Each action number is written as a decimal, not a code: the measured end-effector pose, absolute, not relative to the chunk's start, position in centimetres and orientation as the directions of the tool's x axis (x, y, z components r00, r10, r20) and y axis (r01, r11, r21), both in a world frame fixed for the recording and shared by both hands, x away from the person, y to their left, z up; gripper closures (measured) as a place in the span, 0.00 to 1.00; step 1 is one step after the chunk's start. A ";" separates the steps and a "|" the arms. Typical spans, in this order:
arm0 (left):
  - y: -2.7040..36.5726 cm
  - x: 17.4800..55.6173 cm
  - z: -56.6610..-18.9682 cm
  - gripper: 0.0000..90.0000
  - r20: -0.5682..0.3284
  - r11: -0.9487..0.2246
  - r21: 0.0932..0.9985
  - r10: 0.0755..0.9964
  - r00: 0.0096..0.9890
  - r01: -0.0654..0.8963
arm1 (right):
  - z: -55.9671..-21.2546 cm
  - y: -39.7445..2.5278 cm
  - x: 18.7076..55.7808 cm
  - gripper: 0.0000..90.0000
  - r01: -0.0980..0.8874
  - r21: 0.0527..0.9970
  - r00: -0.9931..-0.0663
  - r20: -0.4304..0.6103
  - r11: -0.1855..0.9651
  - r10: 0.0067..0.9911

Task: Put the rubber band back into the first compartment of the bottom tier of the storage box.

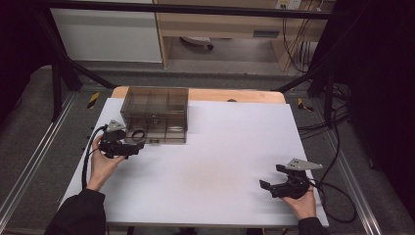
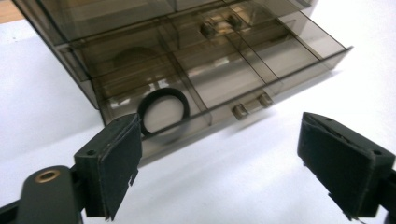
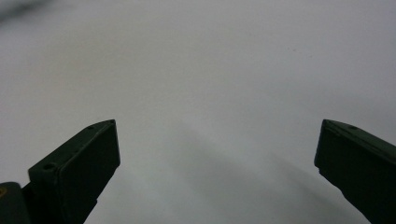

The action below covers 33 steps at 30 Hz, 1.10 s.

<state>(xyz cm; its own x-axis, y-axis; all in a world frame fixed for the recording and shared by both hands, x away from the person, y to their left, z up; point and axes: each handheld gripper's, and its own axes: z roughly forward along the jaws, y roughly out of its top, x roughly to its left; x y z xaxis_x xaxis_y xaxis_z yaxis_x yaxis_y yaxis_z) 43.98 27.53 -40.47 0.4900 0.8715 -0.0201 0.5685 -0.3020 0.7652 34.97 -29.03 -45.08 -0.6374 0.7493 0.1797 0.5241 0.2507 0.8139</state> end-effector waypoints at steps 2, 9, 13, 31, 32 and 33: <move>27.4 43.6 -40.6 0.14 -0.015 -0.312 0.763 0.866 0.499 0.565 | -45.1 -29.0 35.0 0.01 0.526 0.813 -0.637 0.181 0.250 0.750; 26.8 42.6 -41.2 0.09 -0.009 -0.342 0.762 0.843 0.538 0.550 | -45.1 -29.0 35.0 0.01 0.526 0.813 -0.636 0.180 0.251 0.750; 26.8 41.8 -41.4 0.07 -0.008 -0.351 0.765 0.833 0.553 0.540 | -45.1 -29.0 35.0 0.01 0.526 0.813 -0.636 0.182 0.249 0.750; 27.5 38.6 -43.0 0.07 0.001 -0.396 0.754 0.798 0.602 0.524 | -45.1 -29.0 35.0 0.01 0.528 0.812 -0.638 0.185 0.250 0.747; 27.6 38.4 -43.1 0.07 -0.002 -0.397 0.752 0.797 0.604 0.526 | -45.1 -29.0 35.0 0.01 0.528 0.811 -0.639 0.186 0.250 0.747; 27.7 38.3 -43.2 0.07 -0.002 -0.396 0.753 0.797 0.604 0.525 | -45.1 -29.0 35.0 0.01 0.531 0.810 -0.637 0.188 0.249 0.747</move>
